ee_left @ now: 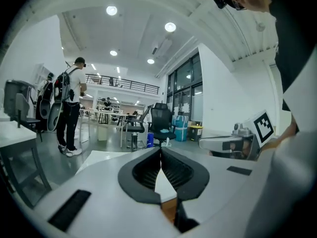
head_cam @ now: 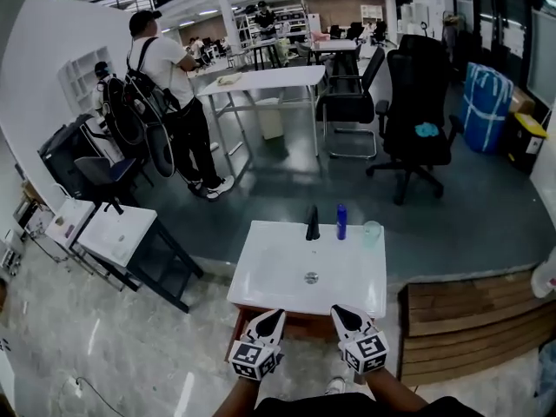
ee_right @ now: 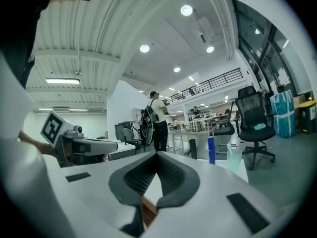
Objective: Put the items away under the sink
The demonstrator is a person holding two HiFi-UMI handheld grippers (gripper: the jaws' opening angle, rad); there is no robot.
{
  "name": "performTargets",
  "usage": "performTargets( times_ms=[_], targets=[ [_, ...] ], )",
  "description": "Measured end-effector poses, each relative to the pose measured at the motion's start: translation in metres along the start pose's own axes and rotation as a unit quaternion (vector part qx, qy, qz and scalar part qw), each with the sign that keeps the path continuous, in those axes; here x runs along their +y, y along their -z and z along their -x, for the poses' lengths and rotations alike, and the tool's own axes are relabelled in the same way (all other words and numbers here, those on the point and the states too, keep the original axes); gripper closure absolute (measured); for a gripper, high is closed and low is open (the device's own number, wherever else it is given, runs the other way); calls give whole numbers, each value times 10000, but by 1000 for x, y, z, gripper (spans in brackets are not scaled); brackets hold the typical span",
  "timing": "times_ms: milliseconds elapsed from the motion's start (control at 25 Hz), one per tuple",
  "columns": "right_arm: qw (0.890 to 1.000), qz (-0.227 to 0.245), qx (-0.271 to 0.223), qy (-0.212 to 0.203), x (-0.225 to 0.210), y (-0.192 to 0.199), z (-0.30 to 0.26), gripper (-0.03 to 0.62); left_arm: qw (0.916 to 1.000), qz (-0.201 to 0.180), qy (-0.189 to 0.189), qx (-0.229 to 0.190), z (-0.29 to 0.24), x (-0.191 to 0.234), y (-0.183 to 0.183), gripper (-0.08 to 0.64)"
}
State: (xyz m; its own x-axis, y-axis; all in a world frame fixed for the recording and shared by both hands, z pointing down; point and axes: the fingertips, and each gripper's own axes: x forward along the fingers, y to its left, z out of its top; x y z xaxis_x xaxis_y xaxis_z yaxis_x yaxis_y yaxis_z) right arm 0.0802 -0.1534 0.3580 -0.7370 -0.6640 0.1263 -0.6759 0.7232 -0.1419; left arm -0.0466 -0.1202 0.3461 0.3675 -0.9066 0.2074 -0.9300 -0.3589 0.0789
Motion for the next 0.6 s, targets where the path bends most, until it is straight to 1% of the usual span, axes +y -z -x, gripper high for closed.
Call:
performTargets(
  times_ms=[120,160,320,400,600],
  targets=[
    [9989,249,-52,383,-13,-4,0,574,9987,-467,206,43,-20,-3,-5,538],
    [9985,279,-73,474,-15,-6,-2,574,9980,-562,288,70,-26,-2,-7,538],
    [9963,184,-106,827,-19,-13,-19,574,9959,-642,630,103,-43,14,-11,538],
    [9944,183,-166,1027,-19,-19,-28,574,9947,-660,793,47,-49,26,-17,538],
    [9860,233,-215,1640,-20,-27,-46,574,9896,-733,1237,-72,-59,55,-31,538]
  ],
)
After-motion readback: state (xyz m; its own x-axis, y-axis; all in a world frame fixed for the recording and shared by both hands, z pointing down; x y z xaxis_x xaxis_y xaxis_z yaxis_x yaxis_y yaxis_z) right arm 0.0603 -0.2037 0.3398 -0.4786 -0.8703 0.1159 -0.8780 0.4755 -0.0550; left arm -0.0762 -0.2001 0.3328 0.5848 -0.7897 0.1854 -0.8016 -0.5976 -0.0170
